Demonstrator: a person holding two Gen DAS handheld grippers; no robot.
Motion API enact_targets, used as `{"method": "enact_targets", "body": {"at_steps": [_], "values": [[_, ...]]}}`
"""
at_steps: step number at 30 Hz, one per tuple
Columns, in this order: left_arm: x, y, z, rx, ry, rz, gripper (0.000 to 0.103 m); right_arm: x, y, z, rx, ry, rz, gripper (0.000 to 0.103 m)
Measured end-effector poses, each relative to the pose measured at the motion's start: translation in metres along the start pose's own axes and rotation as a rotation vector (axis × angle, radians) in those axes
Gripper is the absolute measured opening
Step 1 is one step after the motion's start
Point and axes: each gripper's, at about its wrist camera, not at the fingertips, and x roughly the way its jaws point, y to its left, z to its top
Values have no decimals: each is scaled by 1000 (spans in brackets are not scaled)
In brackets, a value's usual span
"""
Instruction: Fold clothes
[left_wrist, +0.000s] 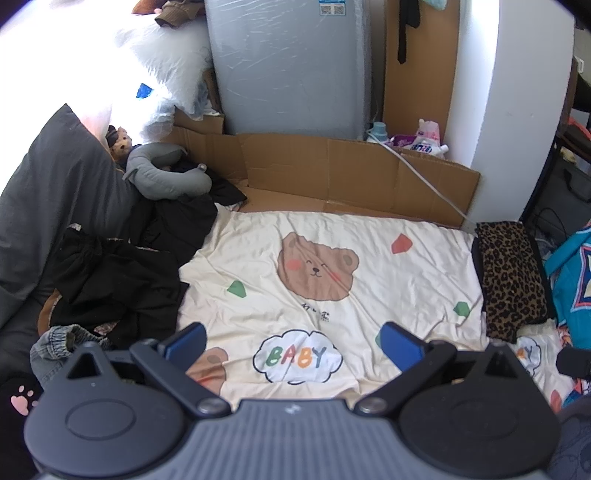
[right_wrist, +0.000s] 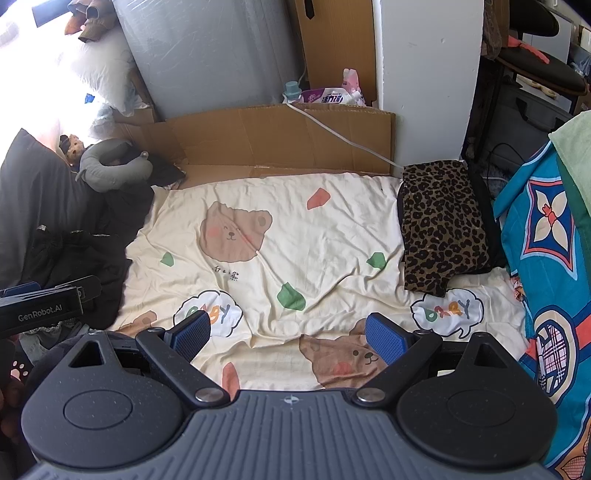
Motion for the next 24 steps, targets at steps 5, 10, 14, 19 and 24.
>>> {"method": "enact_targets", "body": {"at_steps": [5, 10, 14, 19, 24], "values": [[1, 1, 0, 1, -5, -8, 102, 1, 1, 2, 1, -3, 2, 94], [-1, 1, 1, -5, -5, -14, 102, 0, -1, -1, 2, -4, 2, 94], [-1, -1, 0, -10, -5, -12, 102, 0, 0, -1, 1, -5, -1, 94], [1, 3, -1, -16, -4, -21, 102, -1, -1, 0, 1, -3, -2, 94], [1, 2, 0, -20, -3, -18, 102, -1, 2, -2, 2, -3, -3, 94]]}}
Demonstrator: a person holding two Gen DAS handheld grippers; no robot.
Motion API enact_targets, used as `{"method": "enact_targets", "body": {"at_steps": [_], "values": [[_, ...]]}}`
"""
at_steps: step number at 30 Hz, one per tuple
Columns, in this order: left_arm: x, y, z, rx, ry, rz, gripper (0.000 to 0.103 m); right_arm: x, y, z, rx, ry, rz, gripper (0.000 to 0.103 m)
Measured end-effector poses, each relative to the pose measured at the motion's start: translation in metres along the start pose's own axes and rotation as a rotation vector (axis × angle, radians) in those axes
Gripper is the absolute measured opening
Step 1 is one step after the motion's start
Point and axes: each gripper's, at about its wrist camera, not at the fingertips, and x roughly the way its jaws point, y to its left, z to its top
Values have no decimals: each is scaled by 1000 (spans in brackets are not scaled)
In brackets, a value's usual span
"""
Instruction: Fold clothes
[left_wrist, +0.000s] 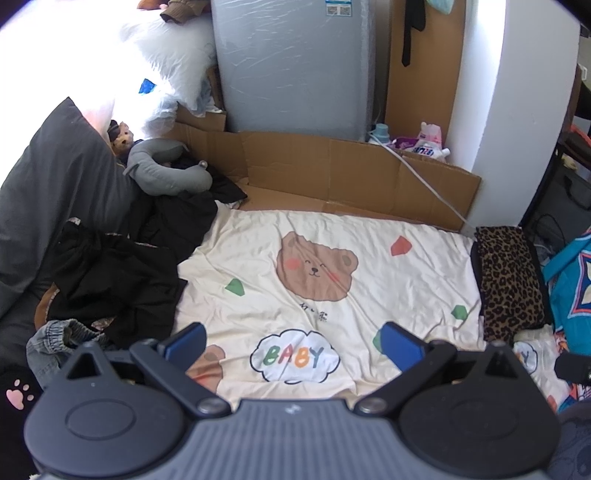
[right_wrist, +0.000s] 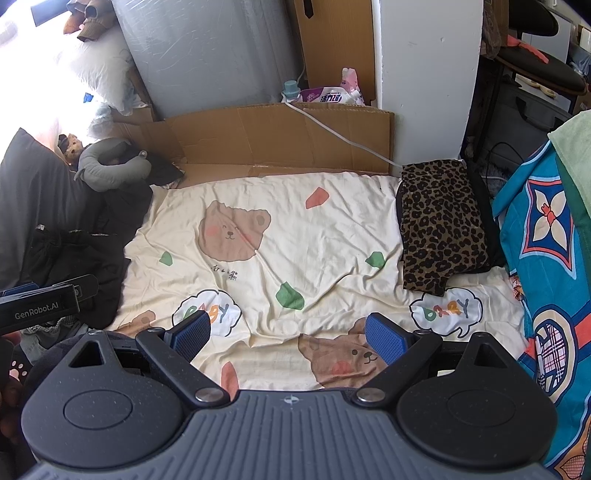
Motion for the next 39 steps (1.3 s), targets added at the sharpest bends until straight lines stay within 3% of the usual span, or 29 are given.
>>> {"method": "enact_targets", "body": {"at_steps": [39], "values": [[1, -23, 0, 51, 1, -25, 102, -7, -11, -1, 23, -17, -60, 94]]}}
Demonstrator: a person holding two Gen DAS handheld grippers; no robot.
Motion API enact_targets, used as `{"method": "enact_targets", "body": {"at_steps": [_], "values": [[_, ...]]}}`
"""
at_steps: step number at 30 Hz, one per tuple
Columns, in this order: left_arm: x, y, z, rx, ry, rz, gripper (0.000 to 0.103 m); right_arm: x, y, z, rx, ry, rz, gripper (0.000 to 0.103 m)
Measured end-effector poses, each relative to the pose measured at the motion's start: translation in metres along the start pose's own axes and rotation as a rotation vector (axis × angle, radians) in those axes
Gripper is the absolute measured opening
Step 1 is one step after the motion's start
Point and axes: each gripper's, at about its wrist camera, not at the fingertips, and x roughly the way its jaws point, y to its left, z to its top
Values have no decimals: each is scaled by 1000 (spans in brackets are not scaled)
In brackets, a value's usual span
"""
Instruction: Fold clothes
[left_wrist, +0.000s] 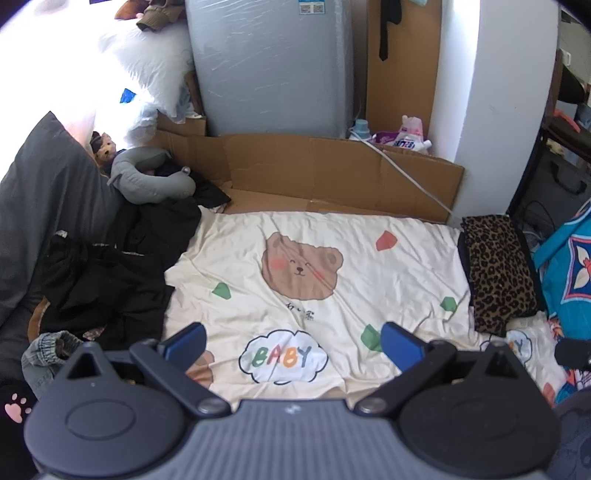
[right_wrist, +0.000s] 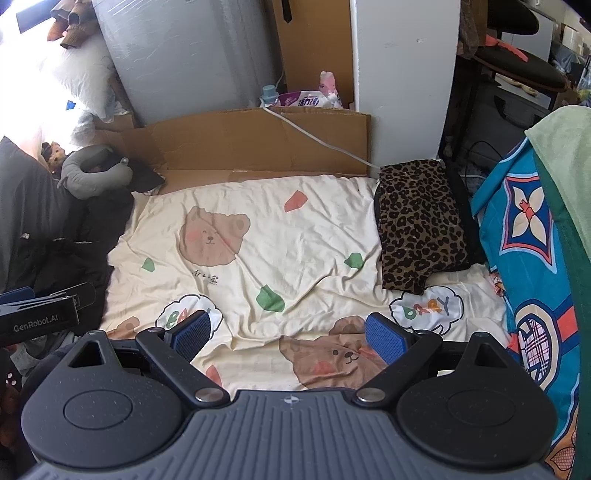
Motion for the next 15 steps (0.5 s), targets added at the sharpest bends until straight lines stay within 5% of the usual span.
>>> {"method": "enact_targets", "body": {"at_steps": [15], "values": [[1, 5, -1, 16, 3, -33, 102, -5, 14, -3, -38, -35, -17, 94]]}}
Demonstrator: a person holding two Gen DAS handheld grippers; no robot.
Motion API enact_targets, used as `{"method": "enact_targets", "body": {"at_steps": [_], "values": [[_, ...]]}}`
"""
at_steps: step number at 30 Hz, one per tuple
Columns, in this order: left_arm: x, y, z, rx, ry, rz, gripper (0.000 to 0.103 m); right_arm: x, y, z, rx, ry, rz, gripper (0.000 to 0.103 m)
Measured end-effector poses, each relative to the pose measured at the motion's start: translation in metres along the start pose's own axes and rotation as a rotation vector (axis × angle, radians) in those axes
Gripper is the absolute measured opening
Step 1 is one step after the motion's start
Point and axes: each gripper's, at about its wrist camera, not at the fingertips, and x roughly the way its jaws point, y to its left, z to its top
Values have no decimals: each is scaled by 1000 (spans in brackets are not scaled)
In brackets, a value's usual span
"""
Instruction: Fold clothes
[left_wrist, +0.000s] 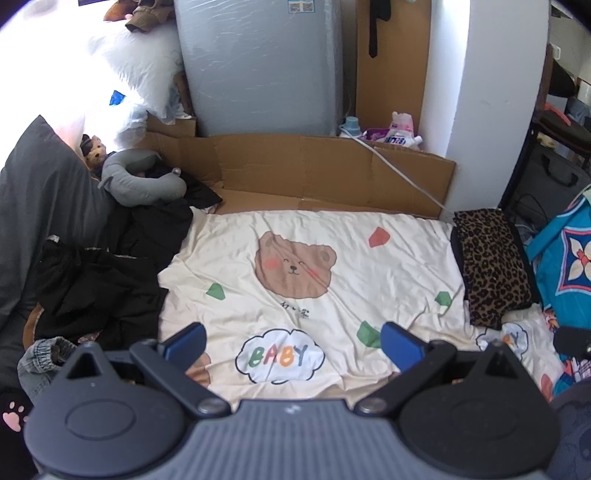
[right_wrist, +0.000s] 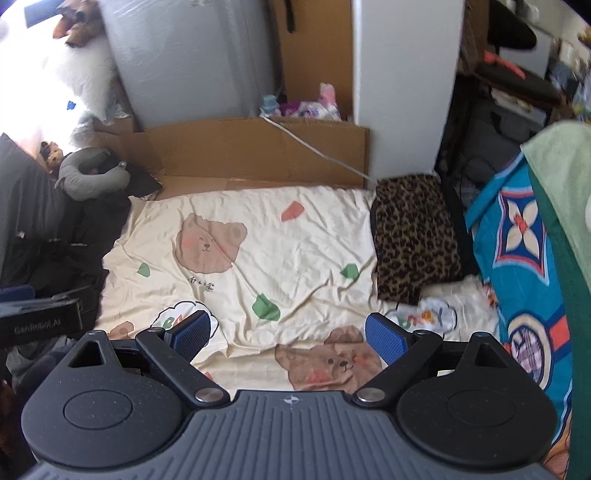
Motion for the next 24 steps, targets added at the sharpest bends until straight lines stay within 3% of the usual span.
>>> {"method": "enact_targets", "body": {"at_steps": [11, 17, 24], "values": [[-5, 15, 5, -39, 19, -68, 100, -10, 11, 8, -50, 0, 74, 94], [-16, 28, 9, -35, -10, -67, 100, -16, 25, 16, -54, -17, 107, 94], [-28, 71, 17, -87, -61, -35, 100, -13, 37, 22, -72, -43, 140, 94]]}}
